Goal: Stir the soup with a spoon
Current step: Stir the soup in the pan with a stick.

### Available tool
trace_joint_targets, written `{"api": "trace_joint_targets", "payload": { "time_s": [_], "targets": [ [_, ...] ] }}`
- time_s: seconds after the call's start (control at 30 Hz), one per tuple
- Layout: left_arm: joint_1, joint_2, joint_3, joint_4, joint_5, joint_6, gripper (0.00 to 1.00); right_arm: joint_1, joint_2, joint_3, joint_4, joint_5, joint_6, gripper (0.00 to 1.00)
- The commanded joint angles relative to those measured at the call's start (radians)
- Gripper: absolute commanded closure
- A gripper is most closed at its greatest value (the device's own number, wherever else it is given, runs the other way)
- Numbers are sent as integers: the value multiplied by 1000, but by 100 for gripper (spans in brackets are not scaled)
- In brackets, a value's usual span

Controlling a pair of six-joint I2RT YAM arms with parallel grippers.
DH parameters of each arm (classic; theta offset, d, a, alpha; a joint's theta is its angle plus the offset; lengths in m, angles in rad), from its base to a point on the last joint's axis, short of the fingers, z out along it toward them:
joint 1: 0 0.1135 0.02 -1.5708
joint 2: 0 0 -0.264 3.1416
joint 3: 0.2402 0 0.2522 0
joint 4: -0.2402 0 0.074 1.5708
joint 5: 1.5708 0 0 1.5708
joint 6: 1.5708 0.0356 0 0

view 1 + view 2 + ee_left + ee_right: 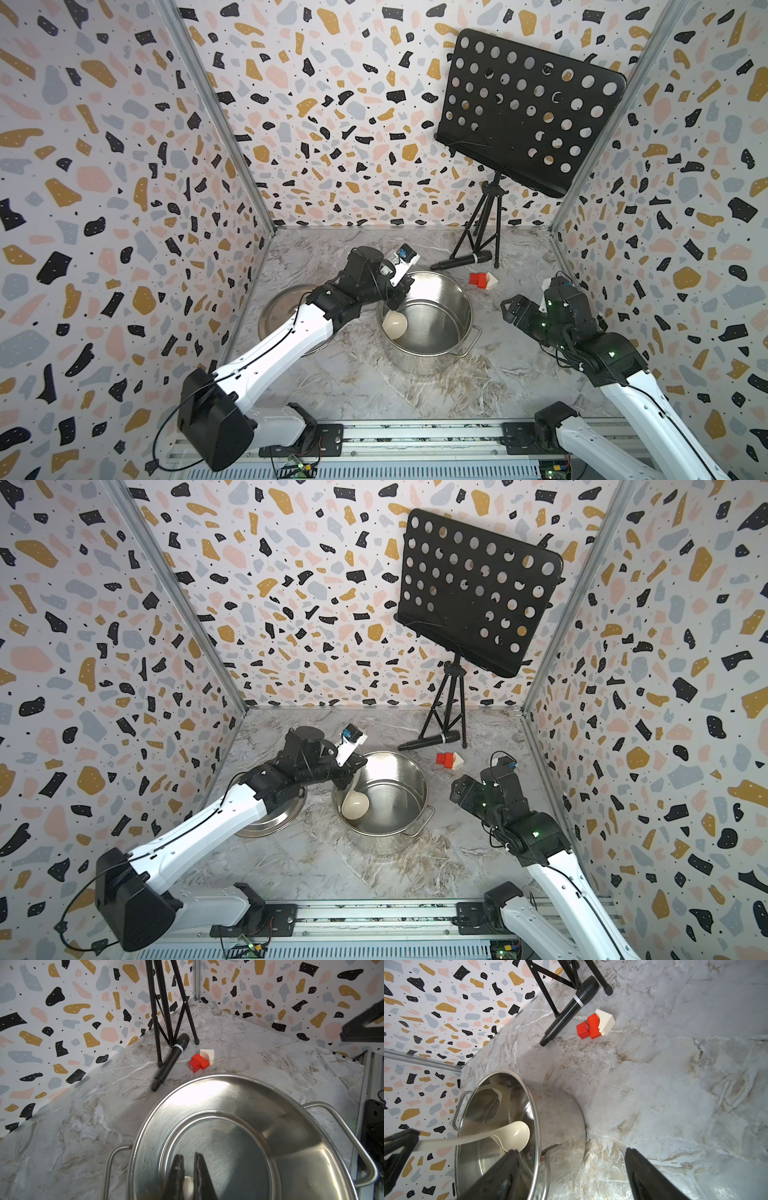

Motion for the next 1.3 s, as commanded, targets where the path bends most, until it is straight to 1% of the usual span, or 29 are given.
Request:
{"api": "trace_joint_targets", "payload": {
  "time_s": [0.0,0.13,0.3,0.47,0.63,0.77,0.93,1.03,1.1,1.2,1.27],
  "targets": [
    [12,73,106,66,15,34,100,-3,-1,37,8,-8,-18,15],
    [4,206,215,110,66,-6,100,-4,-6,41,7,-13,-18,15],
    [-68,322,318,101,64,12,100,-3,-36,26,6,1,-14,16],
    [-152,371,366,104,69,4,100,-5,-39,19,6,5,-10,15],
    [-234,369,357,98,73,7,100,-5,-33,17,6,20,-1,15],
    [-303,337,318,85,74,11,100,-4,-33,-3,6,33,29,11],
    [-377,252,238,47,75,27,100,-4,-33,-18,7,49,51,9],
    [-389,167,169,11,58,31,100,-4,-32,-20,7,60,48,6],
    [-391,100,109,-4,48,31,100,-5,-27,-20,7,64,45,0],
    [-390,3,26,-53,-2,48,100,-5,-15,-20,6,57,39,0],
    [-370,-54,-21,-83,-33,52,100,-5,-5,-20,7,48,35,0]
  ]
}}
